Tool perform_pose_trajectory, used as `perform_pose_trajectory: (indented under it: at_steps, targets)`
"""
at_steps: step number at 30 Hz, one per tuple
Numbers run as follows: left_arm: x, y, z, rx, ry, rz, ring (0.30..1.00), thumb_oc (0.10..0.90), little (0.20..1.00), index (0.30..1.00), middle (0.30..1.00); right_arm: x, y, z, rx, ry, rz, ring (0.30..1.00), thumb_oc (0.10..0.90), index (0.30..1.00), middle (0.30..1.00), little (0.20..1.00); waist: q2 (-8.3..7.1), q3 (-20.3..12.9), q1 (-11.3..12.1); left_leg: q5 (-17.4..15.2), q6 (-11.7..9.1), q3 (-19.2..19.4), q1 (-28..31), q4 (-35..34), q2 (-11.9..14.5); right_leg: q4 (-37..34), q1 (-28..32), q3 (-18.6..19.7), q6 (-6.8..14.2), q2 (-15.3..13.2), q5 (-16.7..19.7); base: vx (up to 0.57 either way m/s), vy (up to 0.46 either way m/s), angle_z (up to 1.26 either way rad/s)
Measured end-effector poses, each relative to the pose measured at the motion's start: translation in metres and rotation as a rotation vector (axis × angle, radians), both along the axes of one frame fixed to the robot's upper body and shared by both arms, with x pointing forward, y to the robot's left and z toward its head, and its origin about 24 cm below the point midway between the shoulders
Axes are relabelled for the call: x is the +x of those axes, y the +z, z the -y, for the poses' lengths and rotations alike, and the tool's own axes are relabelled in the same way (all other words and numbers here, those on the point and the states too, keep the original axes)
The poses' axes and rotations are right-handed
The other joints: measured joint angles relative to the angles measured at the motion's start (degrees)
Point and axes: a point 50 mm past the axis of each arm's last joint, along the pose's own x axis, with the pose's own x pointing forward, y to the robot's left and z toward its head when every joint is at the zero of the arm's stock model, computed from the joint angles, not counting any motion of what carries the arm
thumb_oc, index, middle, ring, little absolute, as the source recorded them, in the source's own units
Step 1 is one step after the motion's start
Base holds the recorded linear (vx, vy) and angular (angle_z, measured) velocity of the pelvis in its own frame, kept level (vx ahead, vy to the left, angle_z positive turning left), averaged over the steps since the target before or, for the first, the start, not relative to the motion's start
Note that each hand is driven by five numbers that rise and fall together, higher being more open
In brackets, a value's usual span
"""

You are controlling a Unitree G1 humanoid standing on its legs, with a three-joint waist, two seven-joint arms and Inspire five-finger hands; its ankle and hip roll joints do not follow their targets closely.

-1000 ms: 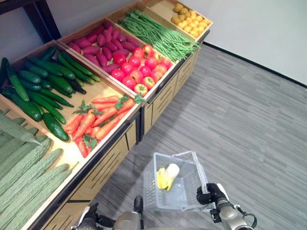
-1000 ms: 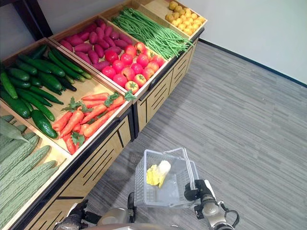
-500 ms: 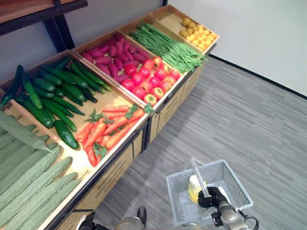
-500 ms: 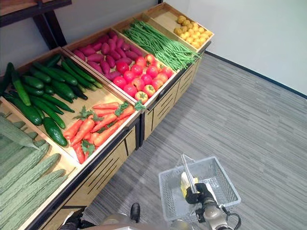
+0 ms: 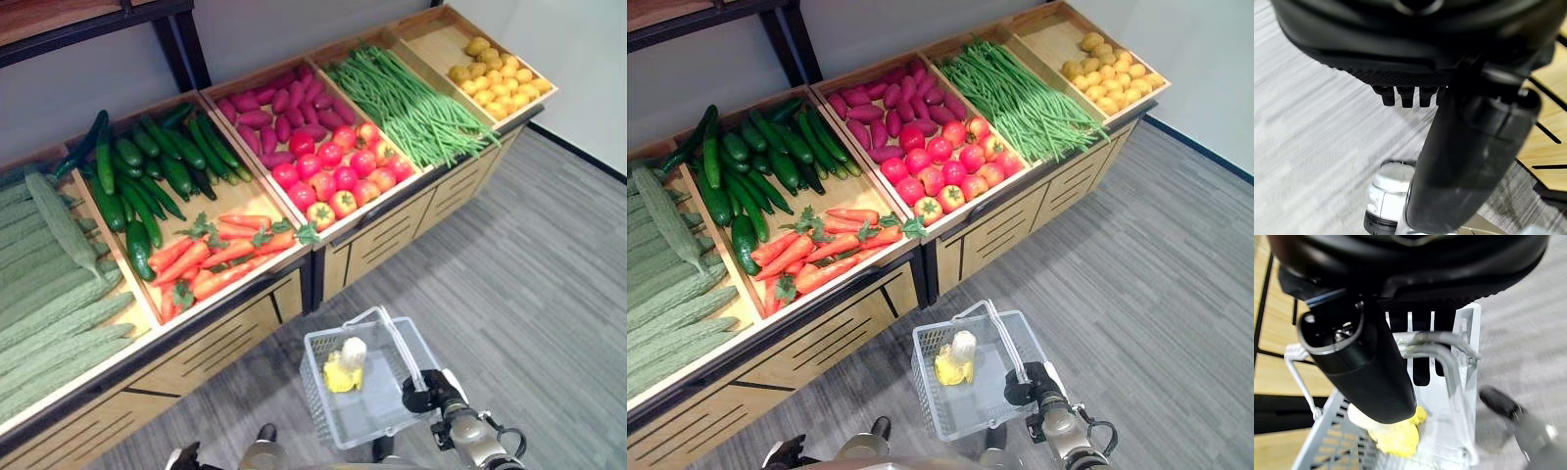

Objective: Get the vegetables into the basket

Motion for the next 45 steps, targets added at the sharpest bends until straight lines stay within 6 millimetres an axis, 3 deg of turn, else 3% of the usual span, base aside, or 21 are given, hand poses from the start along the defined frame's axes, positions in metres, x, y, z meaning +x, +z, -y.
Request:
perform_pose_trajectory:
  at_steps: [2,3,5,6,8,9,11,14,16,20,25,27,30,31,33,36,38,41,42,43,45]
  targets:
    - [0.004,0.002,-0.004,0.013,-0.004,0.010,1.000,0.900,1.000,1.000,1.000,0.002,0.003,0.005,-0.011,0.002,0.016,0.300,0.400,0.300,0.300,0.300,-0.46,0.0,-0.2,1.4,-1.6,-2.2,-3.4,3.5,0.6,0.9,-0.5,-2.0,-1.4,1.0,-1.1,0.01,-0.240,0.56]
    - [0.013,0.003,-0.004,0.015,-0.009,0.034,1.000,0.900,1.000,1.000,1.000,0.002,0.005,0.011,-0.027,0.002,0.021,0.300,0.400,0.300,0.300,0.300,-0.75,0.1,0.0,4.4,-2.2,-2.6,-5.5,4.0,1.0,0.5,-0.7,-3.6,-2.3,1.5,-1.1,-0.01,-0.140,0.62]
    - [0.021,0.004,-0.001,0.010,-0.014,0.051,1.000,0.900,1.000,1.000,1.000,0.000,0.007,0.020,-0.053,-0.001,0.015,0.300,0.400,0.300,0.300,0.300,-1.45,0.6,-0.5,7.4,-2.0,0.2,-6.9,3.8,1.6,0.5,-1.0,-6.0,-3.6,1.4,-1.2,-0.01,-0.163,0.54]
    - [0.022,0.003,0.001,0.006,-0.016,0.052,1.000,0.900,1.000,1.000,1.000,-0.002,0.007,0.023,-0.061,-0.003,0.009,0.300,0.400,0.300,0.300,0.300,-1.38,0.6,-1.0,7.9,-1.4,4.4,-7.5,4.7,1.4,0.6,-0.6,-7.1,-4.4,1.4,-1.3,-0.01,-0.186,0.53]
    - [0.026,0.002,0.005,0.003,-0.043,0.033,1.000,0.900,1.000,1.000,1.000,-0.009,0.007,0.030,-0.078,-0.024,-0.001,0.300,0.400,0.300,0.300,0.300,-1.44,0.8,-4.1,9.4,0.1,18.4,-10.0,8.3,2.5,-0.2,0.9,-11.6,-5.5,0.5,-2.0,0.01,-0.064,1.04]
    - [0.025,0.003,0.003,0.017,-0.072,0.022,1.000,0.900,1.000,1.000,1.000,-0.020,0.003,0.035,-0.096,-0.042,-0.035,0.300,0.400,0.300,0.300,0.300,-1.43,0.9,-5.5,7.3,1.6,25.8,-11.4,9.3,2.5,-0.1,1.0,-14.2,-6.3,0.4,-3.3,0.04,-0.011,1.00]
    - [0.024,0.003,0.004,0.012,-0.077,0.025,1.000,0.900,1.000,1.000,1.000,-0.030,0.001,0.037,-0.100,-0.072,-0.053,0.300,0.400,0.300,0.300,0.300,-1.52,0.9,-5.3,6.7,2.7,28.7,-10.7,6.7,2.1,-0.4,1.1,-15.0,-5.6,0.5,-2.9,0.06,0.062,0.58]
    - [0.023,0.000,0.012,-0.005,-0.109,0.013,1.000,0.900,1.000,1.000,1.000,-0.041,-0.002,0.043,-0.106,-0.133,-0.081,0.300,0.400,0.300,0.300,0.300,0.15,0.3,-5.7,6.5,3.0,27.6,-6.7,-3.7,-0.4,0.7,0.6,-16.2,-3.3,0.7,-2.9,0.06,0.073,0.29]
    - [0.026,0.002,0.009,0.007,-0.119,0.017,1.000,0.900,1.000,1.000,1.000,-0.039,-0.003,0.039,-0.093,-0.132,-0.079,0.300,0.400,0.300,0.300,0.300,-1.28,0.6,-5.4,6.8,4.6,27.7,-5.7,-6.0,-2.8,2.0,-0.1,-16.0,-1.9,-1.5,-2.8,0.13,0.195,0.03]
    - [0.031,0.003,0.008,0.009,-0.119,0.035,1.000,0.900,1.000,1.000,1.000,-0.041,-0.005,0.041,-0.087,-0.176,-0.081,0.300,0.400,0.300,0.300,0.300,-2.22,0.5,-4.9,4.5,7.3,27.7,-4.6,-5.3,-6.8,5.4,-0.2,-13.2,-0.2,-5.9,-3.6,0.12,0.191,0.11]
    - [0.037,0.005,0.005,0.015,-0.116,0.051,1.000,0.900,1.000,1.000,1.000,-0.045,-0.014,0.031,-0.058,-0.203,-0.139,0.300,0.400,0.300,0.300,0.300,-3.41,-0.1,-3.7,2.1,9.0,28.1,-3.1,-5.7,-8.9,10.0,-1.3,-11.6,0.5,-8.9,-3.3,0.07,0.147,-0.01]
    - [0.037,0.005,0.006,0.013,-0.119,0.053,1.000,0.900,1.000,1.000,1.000,-0.043,-0.016,0.027,-0.043,-0.221,-0.148,0.300,0.400,0.300,0.300,0.300,-3.31,-0.2,-3.4,2.8,10.2,28.1,-1.9,-7.3,-9.0,16.3,-4.0,-10.3,0.7,-10.1,-3.3,0.06,0.129,0.02]
    - [0.039,0.006,0.005,0.018,-0.131,0.046,1.000,0.900,1.000,1.000,1.000,-0.046,-0.018,0.025,-0.028,-0.242,-0.160,0.300,0.400,0.300,0.300,0.300,-3.65,-0.3,-3.6,2.3,10.8,26.7,-1.4,-7.6,-9.6,22.8,-6.2,-7.3,1.4,-11.3,-2.8,0.09,0.057,0.34]
    - [0.039,0.006,0.002,0.025,-0.135,0.045,1.000,0.900,1.000,1.000,1.000,-0.048,-0.020,0.020,0.005,-0.289,-0.155,0.300,0.400,0.300,0.300,0.300,-3.45,-0.7,-4.9,2.5,12.0,23.6,-0.8,-7.4,-9.9,28.5,-8.9,0.0,4.2,-11.2,-4.6,0.13,-0.047,0.83]
    - [0.041,0.009,-0.005,0.044,-0.140,0.050,1.000,0.900,1.000,1.000,1.000,-0.050,-0.023,0.014,0.023,-0.291,-0.164,0.300,0.400,0.300,0.300,0.300,-4.48,-1.3,-4.7,2.4,12.5,22.7,-0.7,-7.4,-10.8,26.1,-9.8,2.0,4.4,-11.3,-4.7,0.18,-0.115,0.56]
    - [0.044,0.011,-0.008,0.053,-0.123,0.059,1.000,0.900,1.000,1.000,1.000,-0.055,-0.025,0.013,0.021,-0.296,-0.189,0.300,0.400,0.300,0.300,0.300,-4.55,-1.8,-4.7,1.7,11.8,19.1,-0.4,-7.6,-11.3,6.7,-6.4,2.7,5.4,-11.5,-1.8,0.14,-0.150,0.53]
    - [0.045,0.011,-0.008,0.050,-0.101,0.068,1.000,0.900,1.000,1.000,1.000,-0.057,-0.026,0.013,0.020,-0.299,-0.201,0.300,0.400,0.300,0.300,0.300,-4.34,-1.7,-4.7,1.8,11.6,17.7,0.1,-7.4,-11.3,0.7,-6.2,4.2,6.0,-11.9,1.9,0.12,-0.174,0.50]
    - [0.029,0.008,-0.013,0.050,-0.036,0.041,1.000,0.900,1.000,1.000,1.000,-0.065,-0.029,0.011,0.021,-0.301,-0.220,0.300,0.400,0.300,0.300,0.300,-5.31,-2.3,-5.0,1.0,9.2,14.4,2.2,-7.4,-11.3,-0.2,-5.6,4.4,5.4,-11.2,6.1,0.10,-0.215,0.63]
    - [0.025,0.009,-0.017,0.057,-0.019,0.037,1.000,0.900,1.000,1.000,1.000,-0.072,-0.032,0.007,0.030,-0.308,-0.244,0.300,0.400,0.300,0.300,0.300,-6.42,-3.0,-4.9,0.6,8.1,13.9,2.6,-7.5,-11.4,0.2,-5.3,4.4,4.1,-10.8,7.2,0.06,-0.171,0.33]
    - [0.016,0.008,-0.018,0.057,0.000,0.020,1.000,0.900,1.000,1.000,1.000,-0.074,-0.033,0.004,0.039,-0.320,-0.255,0.300,0.400,0.300,0.300,0.300,-6.68,-3.4,-4.4,0.3,6.5,13.7,3.3,-7.6,-10.7,0.1,-4.8,3.1,4.4,-10.1,5.1,0.07,-0.149,0.08]
    - [0.003,0.003,-0.011,0.034,0.030,-0.011,1.000,0.900,1.000,1.000,1.000,-0.075,-0.032,0.008,0.032,-0.330,-0.259,0.300,0.400,0.300,0.300,0.300,-4.07,-4.0,-4.9,0.1,4.6,13.5,3.1,-7.3,-7.2,-0.2,-4.3,2.5,2.9,-6.5,4.3,0.10,-0.256,0.02]
